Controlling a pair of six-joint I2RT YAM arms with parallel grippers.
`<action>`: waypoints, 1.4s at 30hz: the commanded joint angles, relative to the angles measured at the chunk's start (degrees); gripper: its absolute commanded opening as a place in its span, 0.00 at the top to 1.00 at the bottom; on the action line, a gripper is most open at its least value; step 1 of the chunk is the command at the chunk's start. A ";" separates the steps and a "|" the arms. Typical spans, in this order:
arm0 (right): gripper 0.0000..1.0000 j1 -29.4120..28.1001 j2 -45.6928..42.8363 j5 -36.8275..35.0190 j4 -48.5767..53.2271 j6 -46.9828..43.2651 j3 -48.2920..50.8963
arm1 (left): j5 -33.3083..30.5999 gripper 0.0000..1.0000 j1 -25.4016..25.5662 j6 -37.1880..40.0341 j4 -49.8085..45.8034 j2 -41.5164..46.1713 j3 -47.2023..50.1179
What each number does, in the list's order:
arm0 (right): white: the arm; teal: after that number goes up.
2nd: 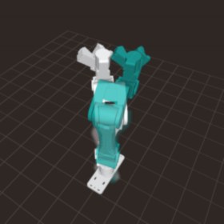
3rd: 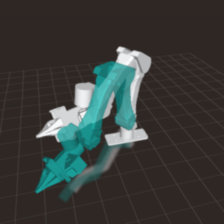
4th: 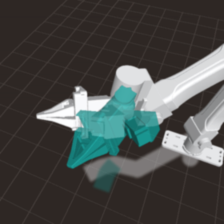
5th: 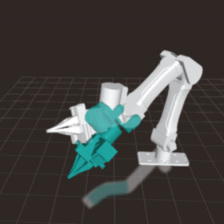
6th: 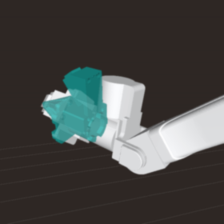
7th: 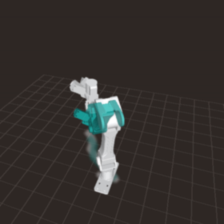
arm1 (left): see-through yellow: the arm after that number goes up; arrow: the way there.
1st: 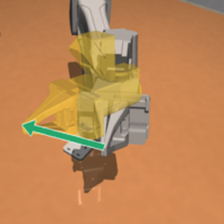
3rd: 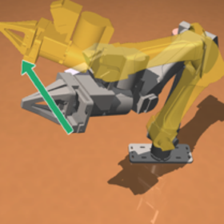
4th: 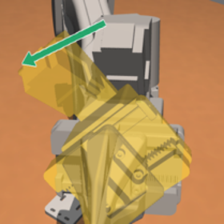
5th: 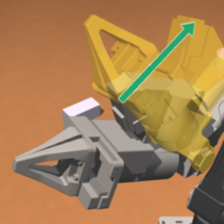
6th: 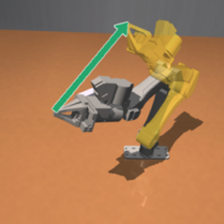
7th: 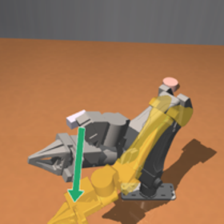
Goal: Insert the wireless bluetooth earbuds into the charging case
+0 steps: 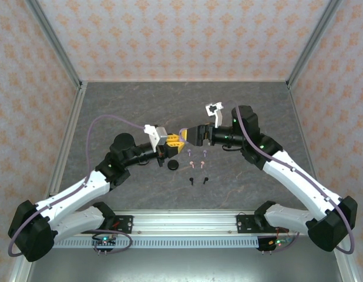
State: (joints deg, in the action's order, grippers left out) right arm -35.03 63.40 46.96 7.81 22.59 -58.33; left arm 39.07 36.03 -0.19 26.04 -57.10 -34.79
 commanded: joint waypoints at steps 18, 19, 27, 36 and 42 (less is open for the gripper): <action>0.24 0.31 0.00 8.24 -8.85 2.58 0.49 | 1.18 1.00 1.06 1.05 0.17 -0.37 -2.46; 0.24 0.31 -0.18 8.23 -8.69 2.34 0.45 | 1.18 1.00 1.05 1.04 0.07 -0.38 -2.41; 0.27 0.30 -3.22 7.80 -5.62 -1.71 0.39 | 0.83 1.00 1.06 1.31 -0.29 -0.29 -2.39; 0.26 0.30 -5.56 6.17 -2.22 -4.11 1.13 | 0.49 1.00 1.06 1.34 -0.38 -0.22 -2.39; 0.26 0.35 -5.90 4.04 0.44 -5.40 0.58 | 0.48 1.00 1.06 1.33 -0.55 -0.20 -2.36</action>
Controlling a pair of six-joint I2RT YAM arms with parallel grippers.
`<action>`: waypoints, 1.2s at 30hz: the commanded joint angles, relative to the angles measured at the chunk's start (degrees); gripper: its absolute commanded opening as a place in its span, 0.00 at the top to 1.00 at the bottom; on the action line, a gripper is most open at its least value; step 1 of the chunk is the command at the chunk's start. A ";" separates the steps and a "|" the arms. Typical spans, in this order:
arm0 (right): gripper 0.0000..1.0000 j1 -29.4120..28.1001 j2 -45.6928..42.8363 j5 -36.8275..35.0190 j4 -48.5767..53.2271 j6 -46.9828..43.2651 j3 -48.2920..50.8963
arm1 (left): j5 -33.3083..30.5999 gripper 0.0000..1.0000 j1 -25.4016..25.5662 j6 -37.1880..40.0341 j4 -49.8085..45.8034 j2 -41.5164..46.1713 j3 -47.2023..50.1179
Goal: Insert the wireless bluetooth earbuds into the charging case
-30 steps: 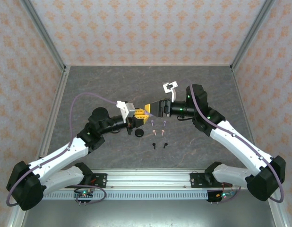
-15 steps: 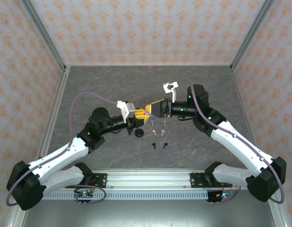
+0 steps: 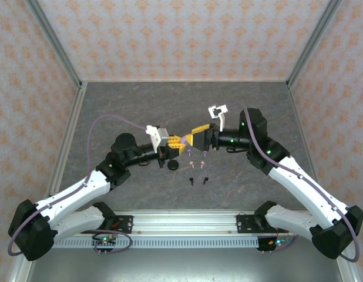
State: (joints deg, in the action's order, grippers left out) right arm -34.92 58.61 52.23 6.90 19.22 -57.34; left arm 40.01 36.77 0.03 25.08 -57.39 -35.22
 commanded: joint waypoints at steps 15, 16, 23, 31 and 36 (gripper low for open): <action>0.24 0.34 -7.85 -25.35 10.39 -5.14 -0.53 | -11.63 1.00 -0.10 -3.23 -3.17 -4.81 -3.62; 0.24 0.36 -8.04 -26.97 11.19 -5.06 -0.50 | -12.48 1.00 -0.42 -3.90 -3.96 -5.71 -4.22; 0.24 0.83 -8.25 -33.86 14.72 -3.35 0.67 | -18.98 1.00 -6.61 -10.69 -15.36 -17.96 -13.07; 0.24 1.26 -7.75 -35.61 14.46 0.09 2.49 | -9.31 1.00 -18.18 -21.21 -28.71 -36.26 -28.32; 0.24 1.34 -6.95 -35.36 14.49 1.06 2.54 | -2.64 1.00 -20.70 -20.72 -34.99 -46.56 -37.82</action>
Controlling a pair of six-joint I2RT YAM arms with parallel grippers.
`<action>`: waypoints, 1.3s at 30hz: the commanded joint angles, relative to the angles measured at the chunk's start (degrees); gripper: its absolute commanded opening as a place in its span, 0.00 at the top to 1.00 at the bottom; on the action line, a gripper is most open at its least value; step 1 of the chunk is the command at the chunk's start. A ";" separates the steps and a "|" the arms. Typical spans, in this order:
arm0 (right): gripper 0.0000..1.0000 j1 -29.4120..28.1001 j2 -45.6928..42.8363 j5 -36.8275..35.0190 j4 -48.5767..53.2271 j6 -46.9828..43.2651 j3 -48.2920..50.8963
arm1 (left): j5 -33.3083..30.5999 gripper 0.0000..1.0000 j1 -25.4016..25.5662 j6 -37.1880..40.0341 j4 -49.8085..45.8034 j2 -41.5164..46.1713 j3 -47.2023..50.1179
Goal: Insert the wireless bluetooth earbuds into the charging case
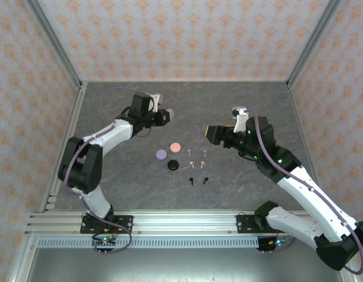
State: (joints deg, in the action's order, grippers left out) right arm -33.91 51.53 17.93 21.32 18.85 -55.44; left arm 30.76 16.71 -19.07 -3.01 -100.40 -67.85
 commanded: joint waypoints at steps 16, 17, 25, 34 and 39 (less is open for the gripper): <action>0.21 0.32 1.38 -1.15 2.23 1.02 0.07 | 8.44 1.00 -2.12 -1.32 -12.56 -18.58 -14.89; 0.21 0.34 1.38 -1.23 2.31 0.96 0.07 | 8.39 0.98 -2.12 -1.24 -12.77 -18.82 -15.02; 0.21 0.33 1.99 -1.41 3.27 0.36 -0.78 | 8.33 0.81 -2.55 -0.71 -13.17 -21.35 -16.51; 0.14 0.32 2.00 -2.23 6.14 -0.74 -1.74 | 6.86 0.68 -3.61 -0.08 -13.37 -21.68 -16.60; 0.09 0.34 2.00 -3.73 9.10 -2.06 -2.78 | 6.22 0.60 -4.05 0.75 -14.13 -20.99 -16.52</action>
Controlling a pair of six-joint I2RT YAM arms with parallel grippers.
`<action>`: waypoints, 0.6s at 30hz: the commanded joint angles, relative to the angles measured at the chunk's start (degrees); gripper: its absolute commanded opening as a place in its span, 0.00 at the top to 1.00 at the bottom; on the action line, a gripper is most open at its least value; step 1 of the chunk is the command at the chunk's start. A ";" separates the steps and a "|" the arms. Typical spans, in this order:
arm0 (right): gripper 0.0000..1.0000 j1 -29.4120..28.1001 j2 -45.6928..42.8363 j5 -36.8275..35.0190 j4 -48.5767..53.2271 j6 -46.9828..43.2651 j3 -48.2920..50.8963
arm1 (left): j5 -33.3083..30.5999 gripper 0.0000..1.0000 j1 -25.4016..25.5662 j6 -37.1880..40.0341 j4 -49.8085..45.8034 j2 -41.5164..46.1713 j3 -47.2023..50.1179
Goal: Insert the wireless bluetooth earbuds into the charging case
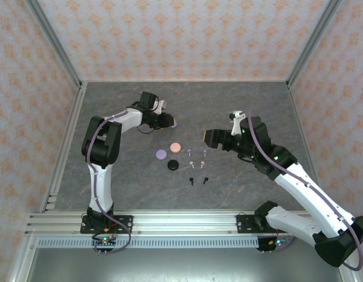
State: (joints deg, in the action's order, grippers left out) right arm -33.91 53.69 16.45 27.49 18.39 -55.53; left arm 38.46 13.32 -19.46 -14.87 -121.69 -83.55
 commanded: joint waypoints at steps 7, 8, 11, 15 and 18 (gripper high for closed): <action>0.07 0.31 0.97 -2.78 5.23 -3.22 -3.75 | -2.34 0.43 -2.36 1.47 -1.81 3.99 1.68; 0.07 0.31 1.43 -2.66 5.46 -3.30 -3.85 | -2.47 0.42 -2.66 1.69 -1.79 5.03 2.34; 0.07 0.34 2.98 -1.91 5.39 -3.55 -4.00 | -3.36 0.40 -3.51 2.10 -1.17 9.15 5.09; 0.08 0.21 6.13 -0.64 4.69 -3.42 -4.15 | -5.49 0.39 -4.66 1.49 1.33 18.51 11.29; 0.11 -0.56 9.40 -0.27 3.94 -3.10 -4.40 | -7.32 0.38 -5.25 0.09 4.31 25.55 16.50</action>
State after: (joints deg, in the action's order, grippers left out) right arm -33.98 60.93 15.42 31.29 15.77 -58.04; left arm 34.17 8.64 -18.59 -14.33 -102.59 -70.50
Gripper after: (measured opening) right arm 0.894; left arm 0.618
